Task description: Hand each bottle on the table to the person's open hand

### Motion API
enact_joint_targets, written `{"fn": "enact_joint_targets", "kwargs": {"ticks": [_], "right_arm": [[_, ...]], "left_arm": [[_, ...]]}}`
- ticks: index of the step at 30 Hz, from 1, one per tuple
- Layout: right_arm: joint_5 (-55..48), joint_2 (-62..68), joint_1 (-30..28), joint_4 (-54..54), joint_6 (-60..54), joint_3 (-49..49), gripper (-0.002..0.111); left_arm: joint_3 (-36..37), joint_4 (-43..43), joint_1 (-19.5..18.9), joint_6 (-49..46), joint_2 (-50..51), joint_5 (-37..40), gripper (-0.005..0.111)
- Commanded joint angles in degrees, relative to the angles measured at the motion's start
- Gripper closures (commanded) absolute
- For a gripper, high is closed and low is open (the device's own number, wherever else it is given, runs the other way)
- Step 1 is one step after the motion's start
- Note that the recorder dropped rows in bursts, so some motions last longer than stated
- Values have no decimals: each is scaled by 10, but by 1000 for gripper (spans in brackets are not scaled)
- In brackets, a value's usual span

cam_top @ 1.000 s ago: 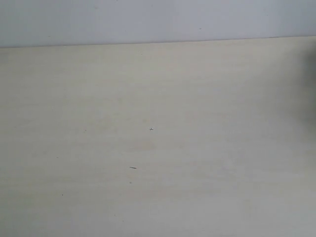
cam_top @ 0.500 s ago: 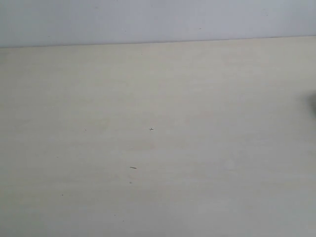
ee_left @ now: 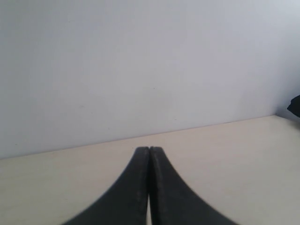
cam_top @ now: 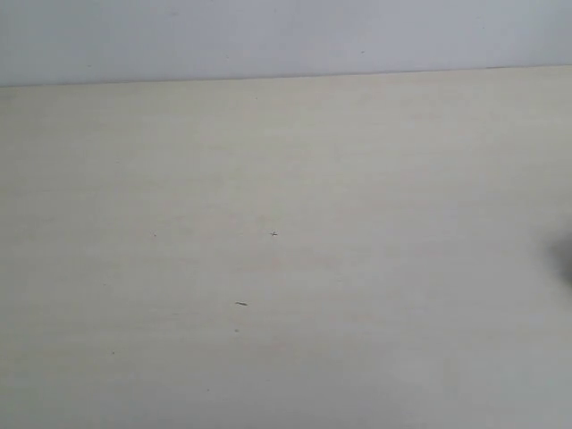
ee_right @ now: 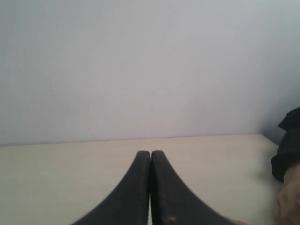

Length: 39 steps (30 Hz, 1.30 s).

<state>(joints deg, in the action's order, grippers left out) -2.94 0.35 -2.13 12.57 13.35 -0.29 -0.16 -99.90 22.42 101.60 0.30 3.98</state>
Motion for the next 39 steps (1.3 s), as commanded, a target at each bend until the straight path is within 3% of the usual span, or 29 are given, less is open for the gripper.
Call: {"fn": "enact_joint_targets", "kwargs": {"ticks": [1,12,22,39], "right_arm": [[-5,-4,-5,-4,23,3,108],[-3,-4,-5,-5,23,3,108],[-17,-4,-5,-77,2,3,108],[-17,-4,-5,-77,2,3,108]], "left_arm": [[2,0,-2,4,-3,1,106],[2,0,-2,4,-3,1,106],[2,0,-2,4,-3,1,106],[2,0,-2,4,-3,1,106]]}}
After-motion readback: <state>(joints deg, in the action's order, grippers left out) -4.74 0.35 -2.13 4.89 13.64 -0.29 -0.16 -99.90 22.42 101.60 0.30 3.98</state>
